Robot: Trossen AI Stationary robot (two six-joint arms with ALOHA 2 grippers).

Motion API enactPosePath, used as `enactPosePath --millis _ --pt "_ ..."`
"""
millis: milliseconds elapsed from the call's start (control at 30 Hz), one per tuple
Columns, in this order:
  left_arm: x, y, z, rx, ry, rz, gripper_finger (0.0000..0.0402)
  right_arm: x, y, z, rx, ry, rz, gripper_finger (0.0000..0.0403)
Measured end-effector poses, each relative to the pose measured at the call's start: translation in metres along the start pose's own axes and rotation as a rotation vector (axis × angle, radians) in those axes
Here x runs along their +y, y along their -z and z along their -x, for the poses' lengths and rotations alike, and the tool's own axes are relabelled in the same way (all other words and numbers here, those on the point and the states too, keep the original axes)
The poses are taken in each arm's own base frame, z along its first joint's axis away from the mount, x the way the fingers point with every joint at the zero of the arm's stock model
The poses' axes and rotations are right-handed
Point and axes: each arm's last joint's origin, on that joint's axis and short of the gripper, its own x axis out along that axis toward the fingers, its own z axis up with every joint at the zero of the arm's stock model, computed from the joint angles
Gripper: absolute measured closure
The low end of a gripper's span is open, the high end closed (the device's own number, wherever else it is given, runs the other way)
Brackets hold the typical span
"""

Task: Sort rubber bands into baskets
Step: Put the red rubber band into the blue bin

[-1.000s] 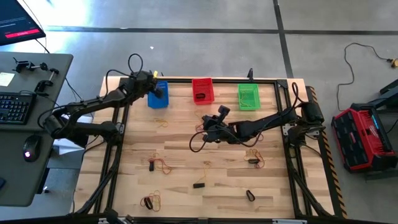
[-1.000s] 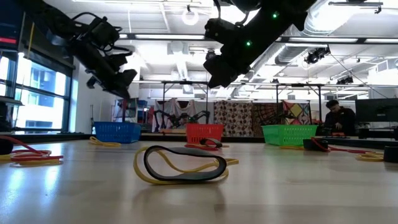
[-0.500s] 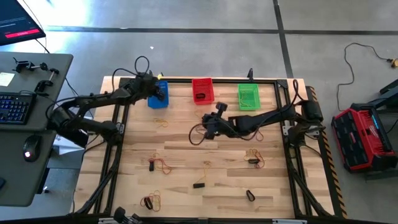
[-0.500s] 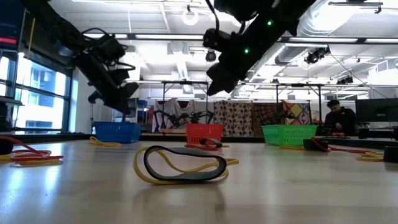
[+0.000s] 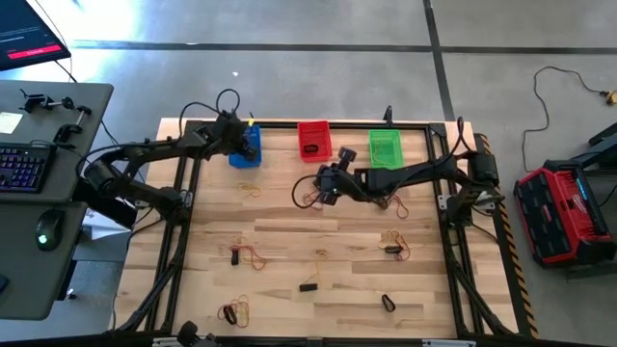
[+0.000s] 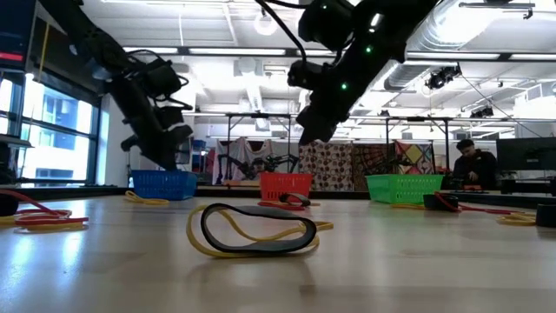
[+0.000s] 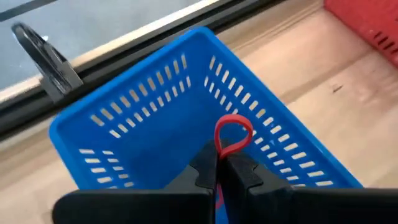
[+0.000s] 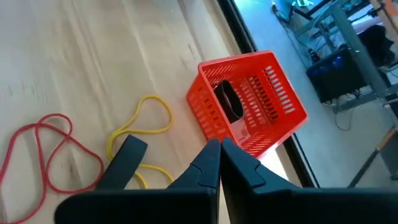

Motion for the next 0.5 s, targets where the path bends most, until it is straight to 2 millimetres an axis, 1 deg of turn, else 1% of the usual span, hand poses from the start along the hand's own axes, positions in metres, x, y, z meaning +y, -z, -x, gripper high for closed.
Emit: enactPosePath --millis 200,333,433,500 --pt "0.002 -0.021 0.015 0.107 -0.002 -0.089 0.0401 0.000 0.001 -0.001 0.003 -0.022 -0.011 0.0403" --pt "0.008 -0.033 0.023 0.142 0.005 -0.108 0.0401 0.002 0.001 0.001 0.003 -0.030 -0.006 0.0403" --pt "0.011 -0.035 0.024 0.198 0.042 -0.115 0.0401 0.005 0.000 0.002 -0.002 -0.054 -0.005 0.0403" --pt "0.012 -0.035 0.020 0.247 0.064 -0.131 0.0401 0.005 0.000 0.003 -0.004 -0.074 -0.014 0.0403"
